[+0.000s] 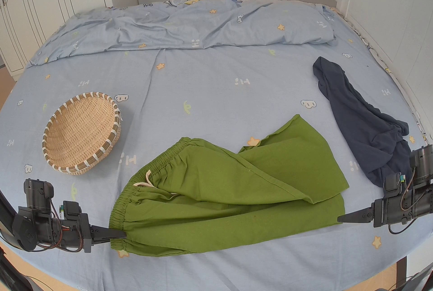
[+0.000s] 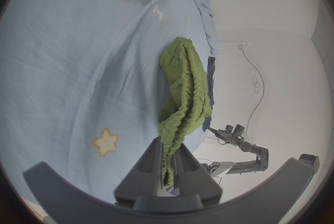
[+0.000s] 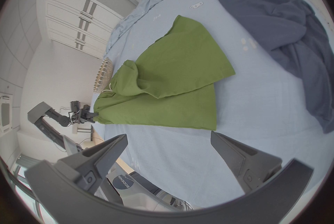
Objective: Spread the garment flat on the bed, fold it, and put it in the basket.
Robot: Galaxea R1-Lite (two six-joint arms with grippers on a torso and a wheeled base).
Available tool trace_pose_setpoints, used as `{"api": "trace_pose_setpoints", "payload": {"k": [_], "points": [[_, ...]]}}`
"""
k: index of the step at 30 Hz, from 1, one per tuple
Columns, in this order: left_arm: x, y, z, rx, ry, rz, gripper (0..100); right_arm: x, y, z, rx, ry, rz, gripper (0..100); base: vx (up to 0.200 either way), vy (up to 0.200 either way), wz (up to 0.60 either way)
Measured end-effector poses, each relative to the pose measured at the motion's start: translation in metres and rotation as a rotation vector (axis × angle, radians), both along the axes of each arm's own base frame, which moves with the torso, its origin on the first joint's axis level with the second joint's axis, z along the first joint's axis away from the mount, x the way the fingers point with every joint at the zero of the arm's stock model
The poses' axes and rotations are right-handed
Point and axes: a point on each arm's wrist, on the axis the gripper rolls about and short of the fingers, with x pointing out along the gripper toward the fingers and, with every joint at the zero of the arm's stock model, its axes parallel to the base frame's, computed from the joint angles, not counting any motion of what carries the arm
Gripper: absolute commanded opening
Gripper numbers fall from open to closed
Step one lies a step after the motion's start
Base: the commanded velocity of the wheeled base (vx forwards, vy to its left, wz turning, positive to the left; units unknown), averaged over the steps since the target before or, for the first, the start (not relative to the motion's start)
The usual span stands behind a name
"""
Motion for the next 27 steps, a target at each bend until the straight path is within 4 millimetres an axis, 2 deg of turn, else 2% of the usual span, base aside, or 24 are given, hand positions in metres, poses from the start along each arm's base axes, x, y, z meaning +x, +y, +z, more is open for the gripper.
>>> {"api": "trace_pose_setpoints", "payload": {"k": [10, 21, 27], "points": [[0.002, 0.003, -0.001, 0.003, -0.006, 0.006, 0, 0.015, -0.021, -0.040, 0.072, 0.073, 0.003, 100, 0.000, 0.000, 0.00], [0.002, 0.003, -0.002, 0.002, -0.004, 0.004, 0, 0.026, -0.024, -0.055, 0.208, 0.086, 0.056, 100, 0.000, 0.000, 0.00], [0.002, 0.002, -0.002, 0.002, -0.003, 0.003, 0, 0.031, -0.025, -0.064, 0.224, 0.114, 0.054, 100, 0.000, 0.000, 0.00]]}}
